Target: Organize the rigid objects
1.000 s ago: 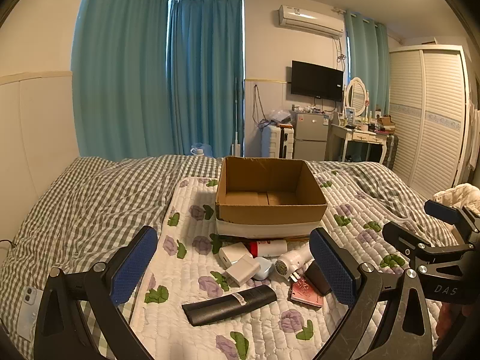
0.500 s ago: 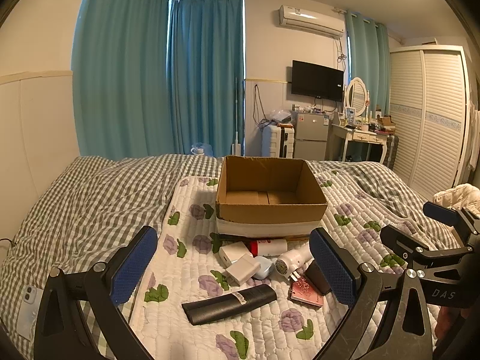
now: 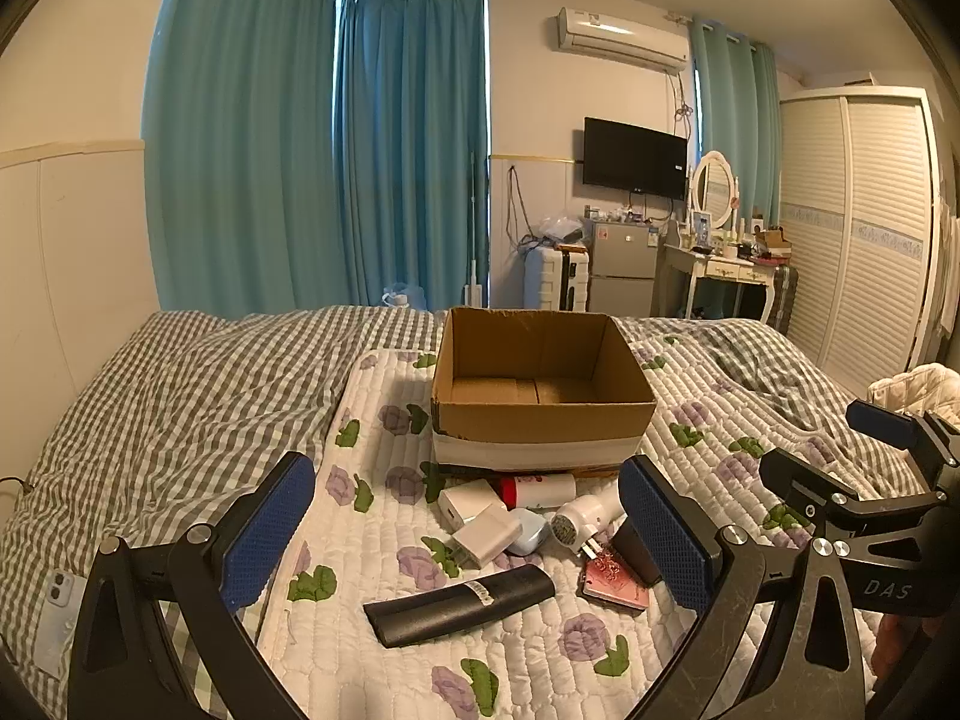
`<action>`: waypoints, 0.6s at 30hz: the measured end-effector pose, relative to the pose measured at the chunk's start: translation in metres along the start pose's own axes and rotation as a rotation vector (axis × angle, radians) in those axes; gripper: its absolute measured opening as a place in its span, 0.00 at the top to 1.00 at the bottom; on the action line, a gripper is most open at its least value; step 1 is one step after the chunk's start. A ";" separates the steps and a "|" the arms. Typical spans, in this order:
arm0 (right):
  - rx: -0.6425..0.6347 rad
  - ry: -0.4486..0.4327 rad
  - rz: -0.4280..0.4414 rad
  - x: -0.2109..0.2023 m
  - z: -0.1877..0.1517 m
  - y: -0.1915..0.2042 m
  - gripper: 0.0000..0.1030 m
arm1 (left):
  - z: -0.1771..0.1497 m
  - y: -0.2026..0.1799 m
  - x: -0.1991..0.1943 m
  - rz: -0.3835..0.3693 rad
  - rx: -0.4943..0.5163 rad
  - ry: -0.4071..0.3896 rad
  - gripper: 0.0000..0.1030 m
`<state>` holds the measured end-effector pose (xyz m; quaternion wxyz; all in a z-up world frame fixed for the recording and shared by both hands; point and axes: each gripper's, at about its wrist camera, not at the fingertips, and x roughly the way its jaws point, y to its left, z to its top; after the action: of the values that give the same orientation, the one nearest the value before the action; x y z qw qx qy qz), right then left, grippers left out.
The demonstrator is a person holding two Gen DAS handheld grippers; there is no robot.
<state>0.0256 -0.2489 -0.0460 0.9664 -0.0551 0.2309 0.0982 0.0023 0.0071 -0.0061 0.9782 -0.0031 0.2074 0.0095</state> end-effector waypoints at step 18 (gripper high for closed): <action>-0.010 0.014 0.000 0.000 -0.003 0.001 0.00 | -0.003 -0.001 0.001 0.004 0.002 0.004 0.00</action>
<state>0.0238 -0.2479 -0.0487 0.9645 -0.0606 0.2370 0.0991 0.0019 0.0064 -0.0094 0.9778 -0.0019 0.2094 0.0112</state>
